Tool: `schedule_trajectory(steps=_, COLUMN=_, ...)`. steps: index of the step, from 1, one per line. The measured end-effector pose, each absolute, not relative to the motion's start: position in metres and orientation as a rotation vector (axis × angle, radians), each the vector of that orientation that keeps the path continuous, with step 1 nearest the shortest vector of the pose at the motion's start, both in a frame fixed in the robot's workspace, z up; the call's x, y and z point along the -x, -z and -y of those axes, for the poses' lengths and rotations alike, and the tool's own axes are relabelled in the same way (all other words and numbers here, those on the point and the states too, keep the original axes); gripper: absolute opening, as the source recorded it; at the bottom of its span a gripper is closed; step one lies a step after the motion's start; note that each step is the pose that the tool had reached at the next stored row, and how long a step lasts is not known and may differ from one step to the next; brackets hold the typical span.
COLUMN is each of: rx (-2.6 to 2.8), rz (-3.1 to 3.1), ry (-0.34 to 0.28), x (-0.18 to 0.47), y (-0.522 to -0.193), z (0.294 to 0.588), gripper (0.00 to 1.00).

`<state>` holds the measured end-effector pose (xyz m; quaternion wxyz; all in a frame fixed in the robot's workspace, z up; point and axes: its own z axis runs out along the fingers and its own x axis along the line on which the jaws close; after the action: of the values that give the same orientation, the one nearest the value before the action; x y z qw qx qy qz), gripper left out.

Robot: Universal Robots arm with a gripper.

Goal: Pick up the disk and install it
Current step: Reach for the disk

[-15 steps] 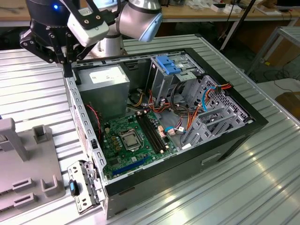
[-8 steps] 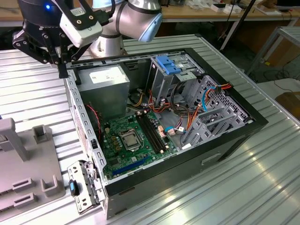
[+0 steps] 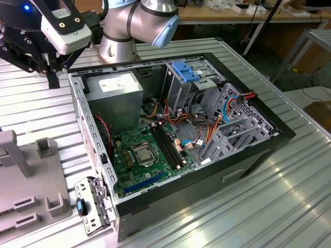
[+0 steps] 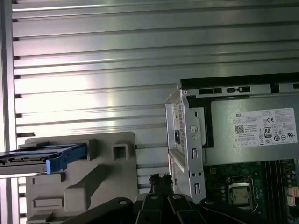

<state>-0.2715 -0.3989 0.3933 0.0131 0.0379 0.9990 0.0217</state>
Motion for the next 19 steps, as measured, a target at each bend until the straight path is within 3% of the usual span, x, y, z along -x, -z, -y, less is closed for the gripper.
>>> schedule_trajectory(steps=19, rx=-0.118, rz=-3.113, ry=-0.068, x=0.324, y=-0.393, z=0.392, gripper=0.11)
